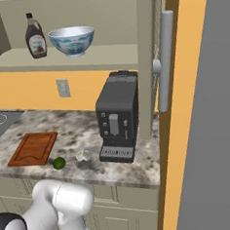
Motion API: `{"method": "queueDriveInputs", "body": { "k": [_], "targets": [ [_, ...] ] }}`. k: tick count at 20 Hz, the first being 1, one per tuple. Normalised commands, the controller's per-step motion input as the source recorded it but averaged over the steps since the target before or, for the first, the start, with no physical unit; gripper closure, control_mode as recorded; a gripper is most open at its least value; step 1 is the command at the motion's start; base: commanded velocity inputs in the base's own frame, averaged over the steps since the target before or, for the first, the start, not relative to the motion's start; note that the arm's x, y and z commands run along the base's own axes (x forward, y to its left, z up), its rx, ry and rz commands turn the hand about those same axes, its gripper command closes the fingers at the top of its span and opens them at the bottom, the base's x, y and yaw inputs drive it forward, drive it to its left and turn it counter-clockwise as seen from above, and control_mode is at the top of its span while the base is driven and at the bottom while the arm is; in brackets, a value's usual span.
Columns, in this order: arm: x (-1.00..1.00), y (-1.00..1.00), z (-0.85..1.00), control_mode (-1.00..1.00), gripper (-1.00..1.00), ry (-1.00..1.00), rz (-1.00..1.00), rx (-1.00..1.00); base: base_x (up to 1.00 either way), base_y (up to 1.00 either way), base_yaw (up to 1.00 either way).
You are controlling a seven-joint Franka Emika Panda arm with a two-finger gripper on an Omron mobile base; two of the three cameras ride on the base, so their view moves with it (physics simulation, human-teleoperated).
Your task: Open the cabinet. Place the bowl and condiment on the counter. Then place the lime and garlic on the cutting board.
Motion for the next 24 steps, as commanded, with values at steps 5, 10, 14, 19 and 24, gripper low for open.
{"method": "queueDriveInputs", "body": {
  "k": [5,10,14,19,24],
  "targets": [
    [0.04,0.00,0.00,-1.00,-1.00,0.11,-0.07,0.00,0.00,0.00,0.00],
    [0.26,0.00,0.00,-1.00,-1.00,0.19,0.00,0.00,0.00,0.00,0.00],
    [0.25,0.01,-0.03,-1.00,-1.00,0.04,0.00,0.00,0.00,0.00,0.00],
    [0.28,0.14,-0.18,-1.00,-1.00,0.00,0.01,-0.04,0.00,0.00,0.00],
    [0.26,0.13,-0.19,-1.00,-1.00,0.03,0.03,-0.06,0.00,0.00,0.00]
  ]
}}
